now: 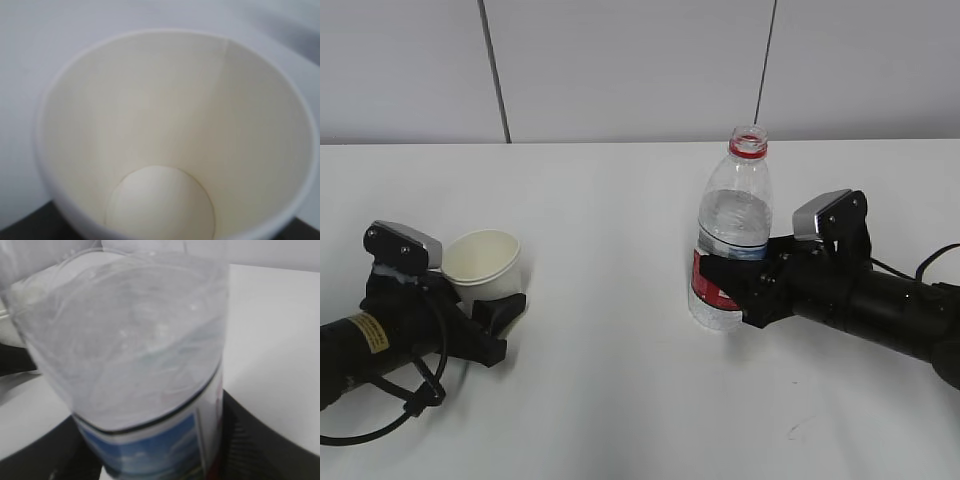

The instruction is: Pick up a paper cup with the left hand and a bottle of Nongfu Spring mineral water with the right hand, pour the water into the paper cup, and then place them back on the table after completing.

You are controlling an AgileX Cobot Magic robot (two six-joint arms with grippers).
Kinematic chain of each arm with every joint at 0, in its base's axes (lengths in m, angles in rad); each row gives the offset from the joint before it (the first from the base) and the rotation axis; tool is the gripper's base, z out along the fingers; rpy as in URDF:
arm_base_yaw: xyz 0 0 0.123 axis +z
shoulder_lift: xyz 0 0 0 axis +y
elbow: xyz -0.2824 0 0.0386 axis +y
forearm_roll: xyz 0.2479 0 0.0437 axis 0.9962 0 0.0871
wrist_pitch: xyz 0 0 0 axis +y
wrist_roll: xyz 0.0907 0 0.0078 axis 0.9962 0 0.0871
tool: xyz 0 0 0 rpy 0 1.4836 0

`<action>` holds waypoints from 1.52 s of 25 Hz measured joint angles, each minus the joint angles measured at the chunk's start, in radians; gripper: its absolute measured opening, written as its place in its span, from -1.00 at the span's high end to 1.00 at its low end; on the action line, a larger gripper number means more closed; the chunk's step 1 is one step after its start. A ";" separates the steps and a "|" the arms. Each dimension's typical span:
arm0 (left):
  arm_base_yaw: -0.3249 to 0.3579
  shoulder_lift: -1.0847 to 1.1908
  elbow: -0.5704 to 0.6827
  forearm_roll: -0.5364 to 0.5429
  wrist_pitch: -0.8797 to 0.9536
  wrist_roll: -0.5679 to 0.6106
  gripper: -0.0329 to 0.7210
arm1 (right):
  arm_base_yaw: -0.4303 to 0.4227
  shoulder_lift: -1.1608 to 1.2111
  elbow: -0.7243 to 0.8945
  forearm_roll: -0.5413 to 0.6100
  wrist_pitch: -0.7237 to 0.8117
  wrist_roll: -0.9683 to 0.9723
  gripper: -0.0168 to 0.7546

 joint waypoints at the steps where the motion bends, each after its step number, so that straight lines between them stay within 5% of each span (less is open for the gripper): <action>1: 0.000 0.000 0.000 0.005 0.000 0.000 -0.23 | 0.000 0.000 0.000 0.000 0.000 0.000 -0.15; 17: -0.014 0.000 0.000 0.151 0.000 -0.020 -0.18 | 0.000 -0.009 0.000 0.002 0.011 -0.023 -0.13; 25: -0.079 0.000 -0.019 0.170 0.001 -0.024 -0.18 | 0.000 -0.121 0.002 -0.008 0.207 -0.104 -0.13; 38: -0.103 0.000 -0.149 0.324 0.001 -0.187 -0.17 | 0.000 -0.190 -0.034 -0.054 0.338 -0.135 -0.13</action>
